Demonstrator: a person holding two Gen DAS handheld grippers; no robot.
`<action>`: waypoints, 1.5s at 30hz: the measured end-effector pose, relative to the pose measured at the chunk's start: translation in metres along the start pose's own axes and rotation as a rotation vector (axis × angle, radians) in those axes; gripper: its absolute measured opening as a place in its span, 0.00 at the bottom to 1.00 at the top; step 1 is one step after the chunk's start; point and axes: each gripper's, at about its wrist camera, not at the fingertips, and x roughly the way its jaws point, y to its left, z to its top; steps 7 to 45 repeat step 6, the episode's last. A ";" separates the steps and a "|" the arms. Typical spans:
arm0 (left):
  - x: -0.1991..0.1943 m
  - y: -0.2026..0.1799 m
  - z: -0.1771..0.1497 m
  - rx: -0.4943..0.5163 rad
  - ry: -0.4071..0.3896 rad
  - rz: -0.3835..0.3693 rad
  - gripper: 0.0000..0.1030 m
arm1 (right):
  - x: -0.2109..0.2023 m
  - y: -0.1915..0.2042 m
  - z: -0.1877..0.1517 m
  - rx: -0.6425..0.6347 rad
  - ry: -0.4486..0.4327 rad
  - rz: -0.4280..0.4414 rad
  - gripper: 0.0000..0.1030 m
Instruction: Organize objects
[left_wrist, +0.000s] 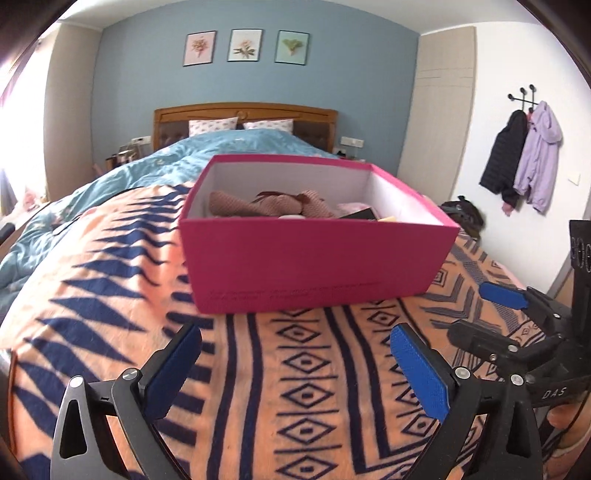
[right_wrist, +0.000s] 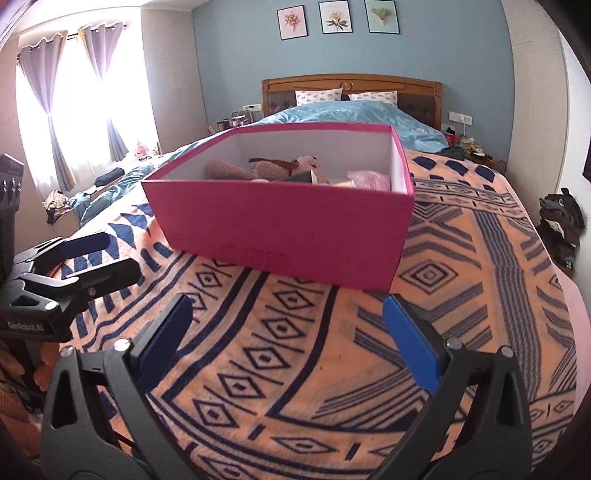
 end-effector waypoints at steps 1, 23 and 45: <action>-0.001 0.000 -0.002 -0.004 -0.001 0.005 1.00 | -0.001 0.000 -0.002 0.003 -0.002 0.000 1.00; -0.001 0.002 -0.011 -0.011 0.000 0.043 1.00 | 0.000 0.006 -0.008 -0.002 -0.003 -0.014 1.00; -0.001 0.002 -0.011 -0.011 0.000 0.043 1.00 | 0.000 0.006 -0.008 -0.002 -0.003 -0.014 1.00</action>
